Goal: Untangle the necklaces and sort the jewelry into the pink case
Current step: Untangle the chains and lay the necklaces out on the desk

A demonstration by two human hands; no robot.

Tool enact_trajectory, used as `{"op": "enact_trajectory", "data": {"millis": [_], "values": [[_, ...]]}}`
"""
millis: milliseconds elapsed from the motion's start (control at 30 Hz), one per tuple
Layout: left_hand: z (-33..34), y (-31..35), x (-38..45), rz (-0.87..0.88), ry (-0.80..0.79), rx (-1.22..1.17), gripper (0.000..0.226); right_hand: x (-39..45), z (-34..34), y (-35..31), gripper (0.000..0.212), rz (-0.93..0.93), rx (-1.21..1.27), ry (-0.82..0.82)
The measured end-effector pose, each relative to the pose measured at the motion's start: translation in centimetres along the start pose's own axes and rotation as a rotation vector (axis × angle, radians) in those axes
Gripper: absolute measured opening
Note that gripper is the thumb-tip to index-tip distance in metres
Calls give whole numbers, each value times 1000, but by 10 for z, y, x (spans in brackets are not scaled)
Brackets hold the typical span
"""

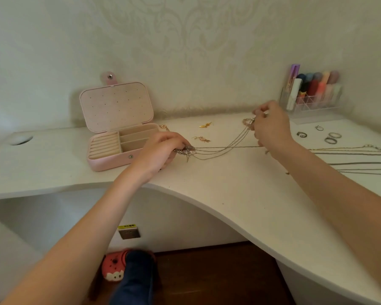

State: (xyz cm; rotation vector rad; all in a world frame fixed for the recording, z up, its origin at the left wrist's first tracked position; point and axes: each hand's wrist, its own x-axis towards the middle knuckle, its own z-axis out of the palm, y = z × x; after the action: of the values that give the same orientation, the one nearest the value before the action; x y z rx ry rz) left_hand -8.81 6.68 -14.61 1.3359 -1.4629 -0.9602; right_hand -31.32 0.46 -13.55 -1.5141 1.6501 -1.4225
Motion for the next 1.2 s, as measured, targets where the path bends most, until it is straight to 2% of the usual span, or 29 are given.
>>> {"op": "enact_trajectory", "data": {"millis": [167, 233, 333, 500, 800, 867, 933, 1000, 1033, 1100, 1200], "values": [[-6, -6, -3, 90, 19, 191, 24, -13, 9, 0, 19, -121, -299, -130], [-9, -12, -2, 122, 47, 260, 17, -19, 11, -3, 22, -181, -420, -106], [-14, -19, 1, 142, 77, 166, 22, -21, 9, -3, 23, -239, -542, -71], [-14, -18, -1, 81, 109, -132, 29, -24, 7, 3, 23, -280, -719, -127], [-16, -20, 0, 110, 89, -38, 32, -37, 14, -10, 23, -400, -1083, -176], [-16, -19, -1, 114, 65, -26, 34, -42, 16, -16, 24, -459, -997, -139], [-16, -18, -2, 113, 45, -37, 33, -50, 21, -23, 22, -506, -677, -161], [-14, -17, -4, 120, 29, -33, 31, -64, 32, -32, 17, -475, -306, -310], [-13, -16, -5, 123, 23, -18, 30, -70, 39, -35, 16, -437, -199, -405], [-13, -15, -5, 124, 10, 18, 28, -77, 49, -36, 16, -383, -104, -512], [-13, -14, -6, 122, -1, 56, 26, -77, 55, -33, 8, -317, -5, -491]]}}
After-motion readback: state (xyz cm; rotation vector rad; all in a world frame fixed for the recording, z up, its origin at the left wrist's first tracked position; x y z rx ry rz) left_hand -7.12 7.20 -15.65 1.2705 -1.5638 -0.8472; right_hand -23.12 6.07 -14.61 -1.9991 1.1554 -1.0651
